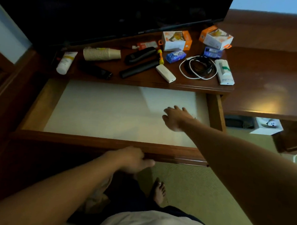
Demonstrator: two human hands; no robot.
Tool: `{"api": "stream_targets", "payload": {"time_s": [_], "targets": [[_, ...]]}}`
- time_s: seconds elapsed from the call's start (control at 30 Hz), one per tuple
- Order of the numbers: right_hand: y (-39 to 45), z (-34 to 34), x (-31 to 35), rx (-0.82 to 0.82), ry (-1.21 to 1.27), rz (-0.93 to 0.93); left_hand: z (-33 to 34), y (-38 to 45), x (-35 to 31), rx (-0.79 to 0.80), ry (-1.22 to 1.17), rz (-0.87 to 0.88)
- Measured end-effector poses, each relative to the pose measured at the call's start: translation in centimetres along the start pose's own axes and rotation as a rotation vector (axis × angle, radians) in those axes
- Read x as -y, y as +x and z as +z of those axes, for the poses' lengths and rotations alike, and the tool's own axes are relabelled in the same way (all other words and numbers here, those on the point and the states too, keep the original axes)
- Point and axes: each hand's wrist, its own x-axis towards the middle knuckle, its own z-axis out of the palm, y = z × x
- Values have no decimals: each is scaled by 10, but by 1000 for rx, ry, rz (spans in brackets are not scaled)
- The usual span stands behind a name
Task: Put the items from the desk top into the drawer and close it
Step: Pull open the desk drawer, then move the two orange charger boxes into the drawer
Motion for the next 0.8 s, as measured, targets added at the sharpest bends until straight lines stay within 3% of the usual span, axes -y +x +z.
{"api": "stream_targets", "payload": {"time_s": [0.13, 0.3, 0.8], "targets": [[-4, -17, -3, -52, 91, 21, -90, 10, -38, -183, 0, 174], [7, -63, -28, -207, 161, 97, -173, 55, -56, -527, 120, 155], [42, -141, -97, -421, 283, 310, -296, 101, -71, -716, 197, 262]]}}
